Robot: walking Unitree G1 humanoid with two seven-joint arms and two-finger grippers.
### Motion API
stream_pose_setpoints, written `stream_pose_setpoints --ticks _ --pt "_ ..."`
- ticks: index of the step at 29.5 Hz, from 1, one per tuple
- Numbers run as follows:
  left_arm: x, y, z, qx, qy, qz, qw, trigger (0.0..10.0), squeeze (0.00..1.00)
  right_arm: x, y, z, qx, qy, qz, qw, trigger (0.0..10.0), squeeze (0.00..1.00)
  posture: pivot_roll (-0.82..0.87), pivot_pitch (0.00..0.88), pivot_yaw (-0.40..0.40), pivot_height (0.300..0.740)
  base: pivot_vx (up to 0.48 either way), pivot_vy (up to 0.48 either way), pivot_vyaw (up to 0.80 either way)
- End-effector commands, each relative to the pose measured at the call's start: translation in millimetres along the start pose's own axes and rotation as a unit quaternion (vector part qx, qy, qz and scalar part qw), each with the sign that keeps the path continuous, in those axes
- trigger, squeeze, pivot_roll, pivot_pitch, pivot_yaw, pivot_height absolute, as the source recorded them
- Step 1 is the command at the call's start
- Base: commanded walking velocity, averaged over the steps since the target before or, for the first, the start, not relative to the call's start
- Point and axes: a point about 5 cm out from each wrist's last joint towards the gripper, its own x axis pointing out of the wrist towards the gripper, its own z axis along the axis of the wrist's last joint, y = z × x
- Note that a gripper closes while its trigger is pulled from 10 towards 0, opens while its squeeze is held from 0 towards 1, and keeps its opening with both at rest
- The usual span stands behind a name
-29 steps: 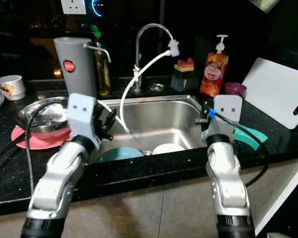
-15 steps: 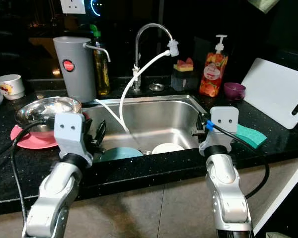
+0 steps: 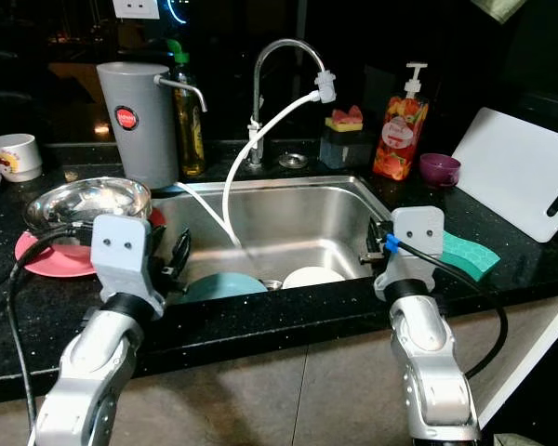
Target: Kitchen organization
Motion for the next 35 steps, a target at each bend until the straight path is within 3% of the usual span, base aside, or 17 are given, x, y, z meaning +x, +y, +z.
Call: stream_pose_setpoints --ticks 1,35 --pt "0.3 -2.0 3.4 -0.003 -0.003 -0.005 1.0 10.0 0.0 0.8 1.0 3.4 0.006 -0.003 0.003 1.0 10.0 0.0 0.11 0.065 -0.099 0.74 0.0 0.0 0.0" --pt "4.9 -9.7 7.4 -0.004 -0.014 -0.02 1.0 10.0 0.0 8.3 -2.9 9.9 0.007 -0.013 -0.011 1.0 10.0 0.0 0.11 0.077 -0.108 0.74 0.0 0.0 0.0"
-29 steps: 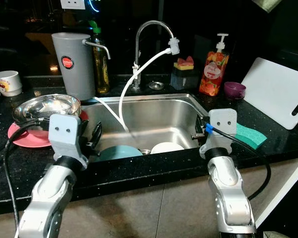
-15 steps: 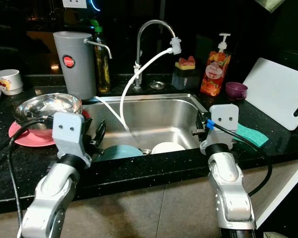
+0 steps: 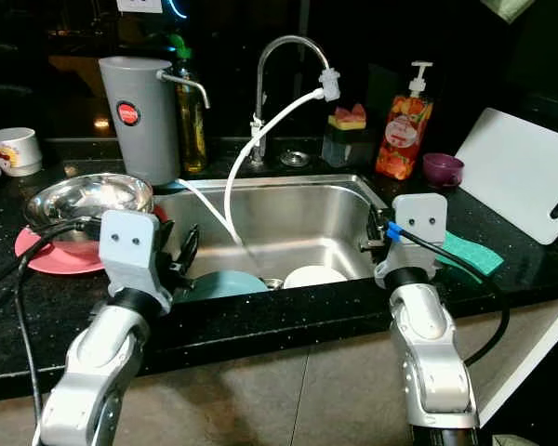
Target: Kitchen organization
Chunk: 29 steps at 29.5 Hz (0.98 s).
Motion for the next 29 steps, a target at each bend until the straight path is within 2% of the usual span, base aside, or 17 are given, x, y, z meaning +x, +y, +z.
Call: stream_pose_setpoints --ticks 1,11,18,29 --pt "1.4 -2.5 2.9 -0.003 -0.006 -0.005 1.0 10.0 0.0 0.5 -3.0 -2.6 0.005 0.009 -0.008 1.0 10.0 0.0 0.11 0.077 -0.108 0.74 0.0 0.0 0.0" --pt "6.0 -4.8 5.9 -0.003 -0.014 -0.008 1.0 10.0 0.0 0.4 -3.5 -2.5 0.005 0.008 -0.012 1.0 10.0 0.0 0.12 0.076 -0.102 0.74 0.0 0.0 0.0" --pt "6.2 0.7 5.8 0.001 -0.013 0.001 1.0 10.0 0.0 -1.3 5.0 -6.5 0.012 0.015 -0.002 1.0 10.0 0.0 0.12 0.08 -0.11 0.74 0.0 0.0 0.0" --pt "7.3 -3.1 7.3 -0.002 -0.016 -0.004 1.0 10.0 0.0 -0.4 5.9 -5.8 0.014 0.013 -0.003 1.0 10.0 0.0 0.12 0.082 -0.096 0.74 0.0 0.0 0.0"
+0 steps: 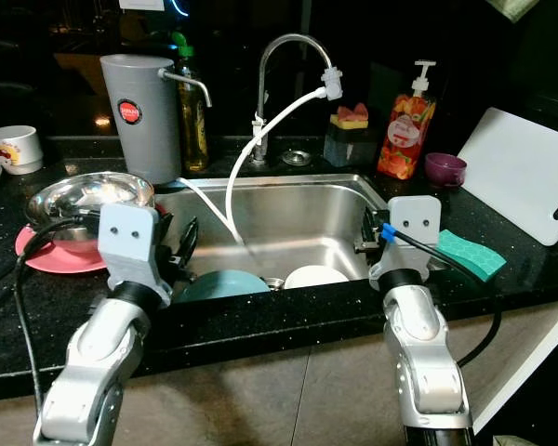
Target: Kitchen organization
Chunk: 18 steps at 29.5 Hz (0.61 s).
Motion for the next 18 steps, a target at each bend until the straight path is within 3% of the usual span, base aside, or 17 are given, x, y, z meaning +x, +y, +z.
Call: stream_pose_setpoints --ticks 1,18 --pt "2.3 -2.9 1.3 -0.004 -0.003 -0.008 1.0 10.0 0.0 -0.6 0.4 -2.4 0.005 0.007 -0.004 1.0 10.0 0.0 0.12 0.082 -0.096 0.74 0.0 0.0 0.0" --pt "3.6 -4.1 2.0 -0.006 -0.002 -0.016 1.0 10.0 0.0 -2.8 -1.5 -2.8 0.005 0.007 -0.016 1.0 10.0 0.0 0.11 0.084 -0.077 0.74 0.0 0.0 0.0"
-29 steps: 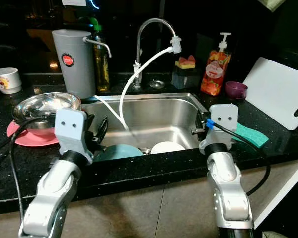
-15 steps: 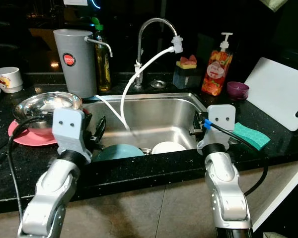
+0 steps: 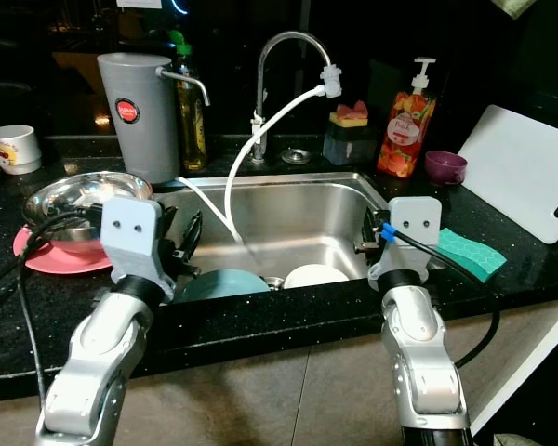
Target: Kitchen organization
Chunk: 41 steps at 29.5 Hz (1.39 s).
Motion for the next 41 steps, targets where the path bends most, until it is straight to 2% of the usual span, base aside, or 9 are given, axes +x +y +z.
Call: stream_pose_setpoints --ticks 1,18,41 --pt "-0.9 -2.2 -3.2 -0.005 0.008 -0.009 1.0 10.0 0.0 -2.4 -2.2 -2.3 0.0 0.007 -0.006 1.0 10.0 0.0 0.11 0.081 -0.077 0.74 0.0 0.0 0.0" --pt "-3.1 0.2 -5.7 -0.003 0.012 -0.001 1.0 10.0 0.0 -3.2 1.6 -4.3 0.001 0.01 0.002 1.0 10.0 0.0 0.11 0.067 -0.083 0.74 0.0 0.0 0.0" --pt "-2.8 -1.5 -6.8 -0.009 0.013 0.002 1.0 10.0 0.0 -1.8 -1.2 -2.5 -0.003 0.009 -0.001 1.0 10.0 0.0 0.1 0.071 -0.087 0.74 0.0 0.0 0.0"
